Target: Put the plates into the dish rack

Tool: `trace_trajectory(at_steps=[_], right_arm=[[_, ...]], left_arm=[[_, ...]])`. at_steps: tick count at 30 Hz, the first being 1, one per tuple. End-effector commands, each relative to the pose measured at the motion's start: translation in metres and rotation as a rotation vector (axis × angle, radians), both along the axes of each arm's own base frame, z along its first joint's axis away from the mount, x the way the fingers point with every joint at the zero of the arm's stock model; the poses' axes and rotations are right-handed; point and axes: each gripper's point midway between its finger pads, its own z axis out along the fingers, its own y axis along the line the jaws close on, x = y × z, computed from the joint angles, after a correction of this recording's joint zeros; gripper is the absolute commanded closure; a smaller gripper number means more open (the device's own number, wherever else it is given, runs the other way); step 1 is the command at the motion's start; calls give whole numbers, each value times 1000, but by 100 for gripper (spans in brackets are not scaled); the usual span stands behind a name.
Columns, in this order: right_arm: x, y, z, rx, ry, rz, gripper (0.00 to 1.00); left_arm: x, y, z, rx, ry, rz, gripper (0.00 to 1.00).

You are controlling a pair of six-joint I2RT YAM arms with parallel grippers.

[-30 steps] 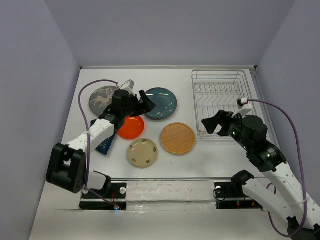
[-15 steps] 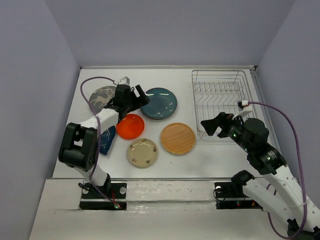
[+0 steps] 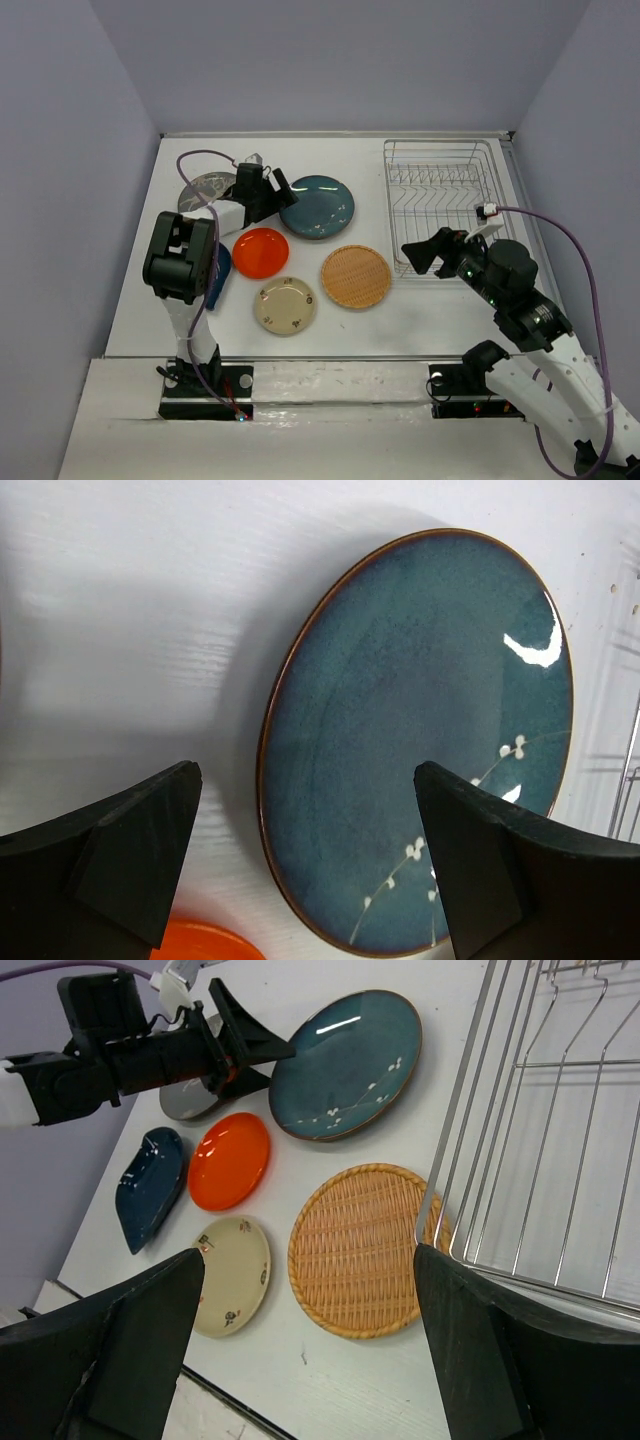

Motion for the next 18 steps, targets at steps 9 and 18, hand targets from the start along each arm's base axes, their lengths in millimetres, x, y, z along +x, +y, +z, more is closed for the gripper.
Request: trace_trajectory(at_steps=[9, 18], right_arm=[[2, 3, 4, 19, -27, 8, 9], [3, 4, 0, 25, -5, 6, 10]], left_arm=[[19, -10, -14, -52, 15, -71, 13], [20, -8, -24, -67, 16, -65, 35]])
